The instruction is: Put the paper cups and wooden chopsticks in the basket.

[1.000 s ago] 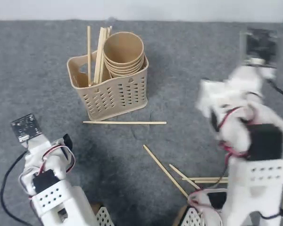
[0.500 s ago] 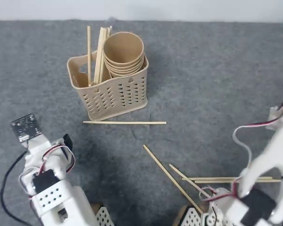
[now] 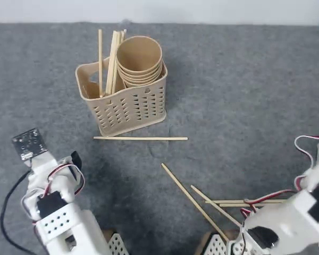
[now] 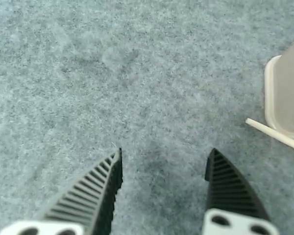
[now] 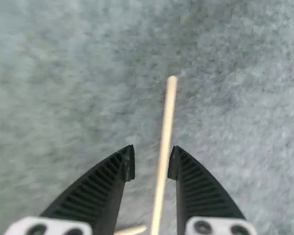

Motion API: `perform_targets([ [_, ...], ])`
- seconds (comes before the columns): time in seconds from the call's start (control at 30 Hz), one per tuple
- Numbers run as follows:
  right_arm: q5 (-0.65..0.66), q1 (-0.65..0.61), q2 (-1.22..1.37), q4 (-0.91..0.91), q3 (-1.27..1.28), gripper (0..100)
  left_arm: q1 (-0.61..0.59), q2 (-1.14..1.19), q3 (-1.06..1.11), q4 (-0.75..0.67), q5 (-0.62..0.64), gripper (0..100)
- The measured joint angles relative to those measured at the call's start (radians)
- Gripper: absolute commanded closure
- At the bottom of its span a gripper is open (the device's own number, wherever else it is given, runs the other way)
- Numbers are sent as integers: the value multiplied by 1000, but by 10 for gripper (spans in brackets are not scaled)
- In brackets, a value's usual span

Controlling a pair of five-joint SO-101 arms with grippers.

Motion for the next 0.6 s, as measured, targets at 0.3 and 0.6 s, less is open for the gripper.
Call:
perform_targets([
  [0.3, 92, 14, 166, -164, -2, 901, 2, 0, 0, 0, 0, 736],
  [0.6, 115, 37, 187, -192, -23, 991, 0, 0, 0, 0, 0, 736],
])
